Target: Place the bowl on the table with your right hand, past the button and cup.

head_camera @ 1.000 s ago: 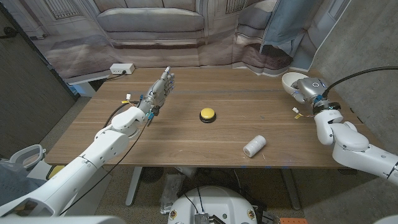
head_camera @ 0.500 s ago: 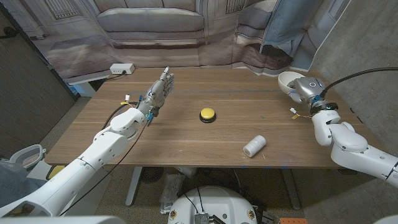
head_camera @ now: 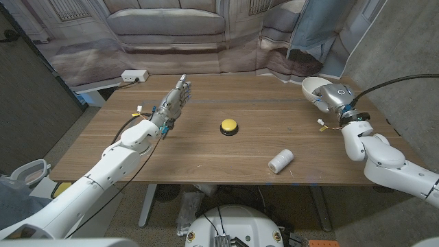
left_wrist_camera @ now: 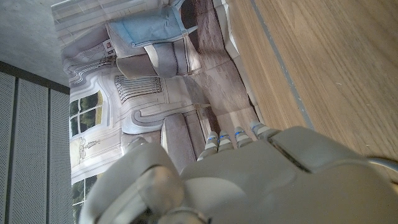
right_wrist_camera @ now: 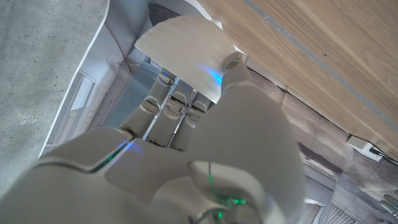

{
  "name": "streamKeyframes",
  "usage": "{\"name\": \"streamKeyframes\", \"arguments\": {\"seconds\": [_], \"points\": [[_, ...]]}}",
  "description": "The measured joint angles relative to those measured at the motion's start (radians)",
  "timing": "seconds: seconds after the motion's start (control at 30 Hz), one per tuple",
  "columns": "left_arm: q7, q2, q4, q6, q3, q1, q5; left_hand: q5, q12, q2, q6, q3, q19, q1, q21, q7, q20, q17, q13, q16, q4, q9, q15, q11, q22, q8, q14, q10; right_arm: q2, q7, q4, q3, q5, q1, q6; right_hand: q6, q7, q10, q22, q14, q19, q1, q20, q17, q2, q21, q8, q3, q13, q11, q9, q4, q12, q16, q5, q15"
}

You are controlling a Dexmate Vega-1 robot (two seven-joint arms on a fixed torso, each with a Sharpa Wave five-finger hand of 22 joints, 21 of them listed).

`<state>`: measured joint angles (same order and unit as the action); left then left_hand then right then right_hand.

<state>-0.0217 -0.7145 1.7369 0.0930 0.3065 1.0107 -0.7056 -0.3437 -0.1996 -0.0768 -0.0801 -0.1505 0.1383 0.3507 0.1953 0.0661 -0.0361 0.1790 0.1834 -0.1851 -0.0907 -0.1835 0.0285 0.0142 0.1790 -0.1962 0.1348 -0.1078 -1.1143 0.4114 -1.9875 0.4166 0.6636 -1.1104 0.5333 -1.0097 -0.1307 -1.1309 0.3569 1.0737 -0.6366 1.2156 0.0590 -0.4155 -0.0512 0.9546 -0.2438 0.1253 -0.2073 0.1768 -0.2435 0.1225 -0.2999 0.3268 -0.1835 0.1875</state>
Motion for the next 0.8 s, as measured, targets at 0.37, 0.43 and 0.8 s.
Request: {"name": "streamKeyframes", "arguments": {"seconds": [0.37, 0.43, 0.8], "points": [[0.000, -0.006, 0.000, 0.002, -0.010, 0.007, -0.008, 0.000, 0.000, 0.000, 0.000, 0.000, 0.000, 0.000, 0.000, 0.000, 0.000, 0.000, 0.000, 0.000, 0.000, 0.000, 0.000, 0.000, 0.000, 0.000, 0.000, 0.000, 0.022, -0.028, -0.003, 0.023, 0.037, 0.030, -0.030, 0.000, 0.000, 0.000, -0.005, 0.000, 0.000, 0.000, 0.000, 0.000, 0.000, 0.008, 0.001, -0.001, 0.000, 0.000, -0.007, 0.001, 0.002, -0.001, -0.002, 0.000], [0.003, -0.006, -0.003, 0.002, -0.010, 0.007, -0.010, 0.000, 0.000, 0.000, 0.000, 0.000, 0.000, 0.000, 0.000, 0.000, 0.000, 0.000, 0.000, 0.000, 0.000, 0.000, 0.000, 0.000, 0.000, 0.000, 0.000, 0.000, 0.026, -0.033, -0.003, 0.026, 0.042, 0.034, -0.033, 0.000, 0.000, 0.000, -0.005, 0.000, 0.000, 0.000, 0.000, 0.000, 0.000, 0.008, 0.001, -0.001, 0.000, 0.000, -0.007, 0.001, 0.002, -0.001, -0.002, 0.000], [0.019, -0.007, -0.021, 0.002, -0.012, -0.003, -0.017, 0.000, 0.000, 0.000, 0.000, 0.000, 0.000, 0.000, 0.000, 0.000, 0.000, 0.000, 0.000, 0.000, 0.000, 0.000, 0.000, 0.000, 0.000, 0.000, 0.000, 0.000, 0.051, -0.056, -0.003, 0.047, 0.076, 0.057, -0.060, 0.000, 0.000, 0.000, -0.009, 0.000, 0.000, 0.000, 0.000, 0.001, 0.000, 0.008, 0.003, -0.005, -0.005, 0.000, -0.007, -0.002, 0.004, -0.003, -0.002, 0.000]]}}
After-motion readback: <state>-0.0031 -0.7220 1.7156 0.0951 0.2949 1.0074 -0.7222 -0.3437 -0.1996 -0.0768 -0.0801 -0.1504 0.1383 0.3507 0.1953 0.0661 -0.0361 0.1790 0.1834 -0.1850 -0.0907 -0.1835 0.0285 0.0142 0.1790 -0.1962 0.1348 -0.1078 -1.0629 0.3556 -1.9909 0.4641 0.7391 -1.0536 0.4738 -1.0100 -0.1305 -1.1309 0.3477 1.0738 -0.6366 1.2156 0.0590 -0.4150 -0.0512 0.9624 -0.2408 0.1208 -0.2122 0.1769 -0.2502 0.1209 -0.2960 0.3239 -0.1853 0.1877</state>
